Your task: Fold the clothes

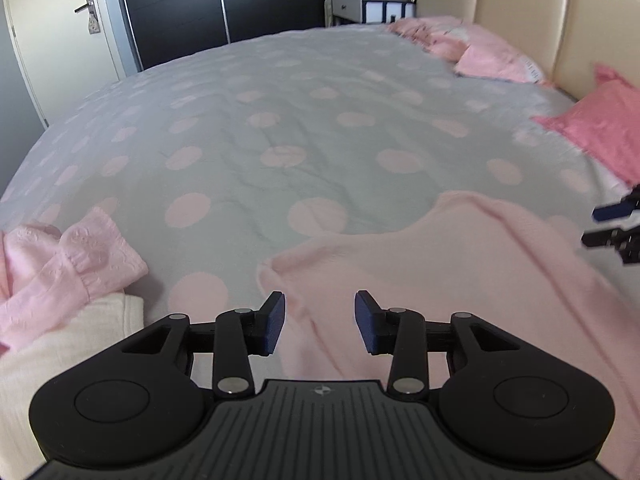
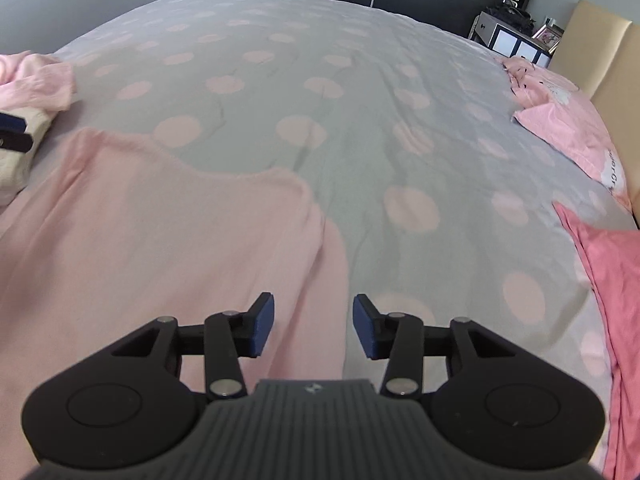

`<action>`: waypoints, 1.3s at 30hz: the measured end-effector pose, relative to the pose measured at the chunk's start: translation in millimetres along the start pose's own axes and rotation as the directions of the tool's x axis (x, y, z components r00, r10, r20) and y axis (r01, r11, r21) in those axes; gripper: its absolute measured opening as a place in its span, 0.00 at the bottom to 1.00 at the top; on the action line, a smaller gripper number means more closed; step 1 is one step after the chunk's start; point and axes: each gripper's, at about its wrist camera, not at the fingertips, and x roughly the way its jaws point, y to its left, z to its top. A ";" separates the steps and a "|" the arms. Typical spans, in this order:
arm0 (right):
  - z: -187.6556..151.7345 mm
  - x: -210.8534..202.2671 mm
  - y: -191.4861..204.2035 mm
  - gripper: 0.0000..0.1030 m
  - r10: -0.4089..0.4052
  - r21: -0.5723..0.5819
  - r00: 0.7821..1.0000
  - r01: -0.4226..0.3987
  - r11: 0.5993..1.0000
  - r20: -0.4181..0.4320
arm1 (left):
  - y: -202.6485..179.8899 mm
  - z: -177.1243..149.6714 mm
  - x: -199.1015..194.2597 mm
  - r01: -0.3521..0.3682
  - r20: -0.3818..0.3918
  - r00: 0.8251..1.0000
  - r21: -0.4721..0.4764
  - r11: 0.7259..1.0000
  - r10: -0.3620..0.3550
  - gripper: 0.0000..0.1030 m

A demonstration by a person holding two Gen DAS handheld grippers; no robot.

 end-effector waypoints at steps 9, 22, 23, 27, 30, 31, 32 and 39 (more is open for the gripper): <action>-91.0 -102.7 -22.0 0.73 0.043 0.043 0.995 -0.047 0.998 0.085 | -45.7 -54.4 -67.1 -0.025 -0.010 1.000 0.082 0.996 0.026 0.39; -204.2 -94.4 12.2 0.63 0.123 0.082 0.992 -0.120 0.989 -0.035 | -93.8 -173.9 -78.0 0.053 -0.189 0.980 -0.019 0.998 -0.056 0.46; -207.2 -91.2 13.6 0.58 0.114 0.075 0.992 -0.110 0.991 -0.045 | -95.6 -179.8 -77.2 0.058 -0.199 0.978 -0.034 0.998 -0.063 0.46; -212.1 -82.5 8.5 0.15 0.109 0.096 0.991 -0.101 0.990 -0.082 | -103.1 -190.7 -74.6 0.047 -0.221 0.974 -0.034 0.998 -0.054 0.46; -212.1 -87.9 -2.4 0.01 0.122 0.151 0.990 -0.110 0.982 -0.075 | -106.2 -192.0 -75.8 0.037 -0.217 0.975 -0.027 0.999 -0.042 0.46; -210.3 -92.8 -6.2 0.01 0.106 0.153 0.992 -0.095 0.984 -0.067 | -105.8 -191.4 -76.6 0.032 -0.213 0.976 -0.031 0.999 -0.038 0.46; -207.5 -98.1 -11.4 0.01 0.088 0.159 0.994 -0.078 0.984 -0.058 | -105.5 -190.8 -77.4 0.027 -0.208 0.977 -0.036 0.999 -0.034 0.46; -174.2 -130.4 -75.9 0.00 -0.080 0.240 0.997 0.078 0.968 -0.003 | -98.7 -181.3 -77.9 0.018 -0.192 0.981 -0.087 0.996 -0.035 0.46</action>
